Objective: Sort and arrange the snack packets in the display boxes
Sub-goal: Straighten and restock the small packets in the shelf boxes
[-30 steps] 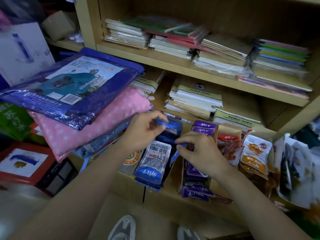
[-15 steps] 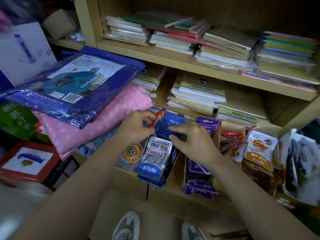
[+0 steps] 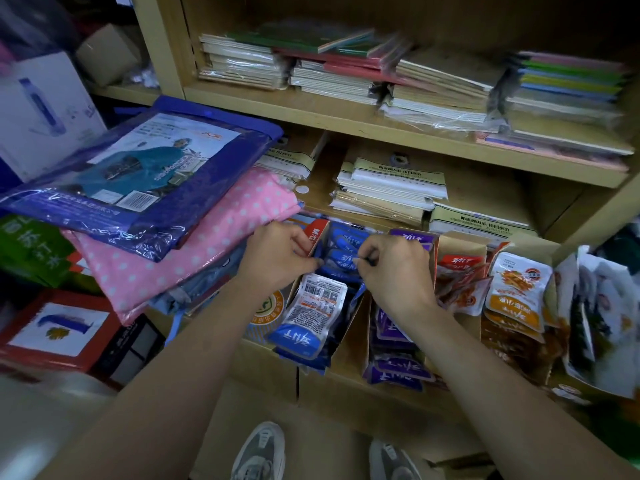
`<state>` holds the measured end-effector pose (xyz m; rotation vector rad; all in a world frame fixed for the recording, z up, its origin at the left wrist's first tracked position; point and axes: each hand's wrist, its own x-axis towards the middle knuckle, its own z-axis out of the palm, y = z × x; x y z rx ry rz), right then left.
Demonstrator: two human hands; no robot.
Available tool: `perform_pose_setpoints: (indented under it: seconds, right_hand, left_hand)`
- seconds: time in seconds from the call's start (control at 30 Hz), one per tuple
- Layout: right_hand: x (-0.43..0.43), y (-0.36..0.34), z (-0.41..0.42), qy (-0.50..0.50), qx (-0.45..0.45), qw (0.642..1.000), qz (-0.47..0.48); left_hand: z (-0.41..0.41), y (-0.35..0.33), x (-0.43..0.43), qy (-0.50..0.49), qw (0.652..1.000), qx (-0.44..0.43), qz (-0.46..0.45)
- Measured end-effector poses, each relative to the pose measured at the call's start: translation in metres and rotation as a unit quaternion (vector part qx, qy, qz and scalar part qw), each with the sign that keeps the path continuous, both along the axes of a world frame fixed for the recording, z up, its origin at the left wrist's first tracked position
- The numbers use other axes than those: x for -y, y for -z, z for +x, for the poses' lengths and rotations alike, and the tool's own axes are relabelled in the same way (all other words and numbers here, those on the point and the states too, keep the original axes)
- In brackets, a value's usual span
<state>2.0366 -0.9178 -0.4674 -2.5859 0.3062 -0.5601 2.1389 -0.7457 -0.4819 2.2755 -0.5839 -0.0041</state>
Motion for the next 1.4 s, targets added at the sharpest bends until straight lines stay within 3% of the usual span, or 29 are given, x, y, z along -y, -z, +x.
perform_pose_setpoints:
  seconds: [0.27, 0.37, 0.5, 0.63, 0.73, 0.83, 1.0, 1.13, 1.23, 1.3, 1.4]
  right_hand:
    - [0.001, -0.002, -0.001, -0.025, -0.018, 1.0, 0.006]
    - [0.002, -0.002, -0.002, -0.041, -0.023, 0.999, 0.012]
    - [0.005, 0.0, -0.005, -0.071, -0.02, 0.996, 0.059]
    - [0.011, 0.003, -0.007, -0.074, -0.011, 0.984, 0.163]
    - [0.016, -0.004, -0.008, -0.038, 0.031, 0.966, 0.255]
    - [0.015, -0.014, -0.009, -0.052, 0.082, 0.96, 0.263]
    - [0.015, -0.016, -0.004, -0.102, 0.091, 0.966, 0.218]
    - [0.019, -0.007, -0.001, -0.106, 0.044, 0.985, 0.126]
    - [0.02, -0.006, 0.003, -0.11, 0.017, 0.991, 0.07]
    - [0.022, -0.008, 0.003, -0.114, 0.007, 0.992, 0.059]
    - [0.024, -0.008, -0.003, -0.133, 0.064, 0.987, 0.062]
  left_hand:
    - [-0.002, -0.005, -0.008, -0.007, 0.996, 0.078, -0.03]
    - [-0.001, -0.02, -0.016, -0.032, 0.988, 0.077, -0.131]
    - [-0.004, -0.043, -0.029, -0.039, 0.951, -0.004, -0.307]
    - [-0.012, -0.046, -0.024, 0.008, 0.939, -0.004, -0.344]
    - [-0.01, -0.038, -0.012, 0.058, 0.943, -0.028, -0.326]
    - [-0.009, -0.031, -0.004, 0.107, 0.952, -0.021, -0.286]
    - [-0.008, -0.021, 0.009, 0.136, 0.969, 0.013, -0.208]
    - [-0.002, -0.017, 0.004, 0.077, 0.988, 0.025, -0.134]
    - [-0.007, -0.028, -0.017, 0.109, 0.988, -0.022, -0.103]
    - [-0.016, -0.037, -0.035, 0.181, 0.981, -0.073, -0.013]
    - [-0.034, -0.034, -0.061, 0.248, 0.95, -0.128, 0.14]
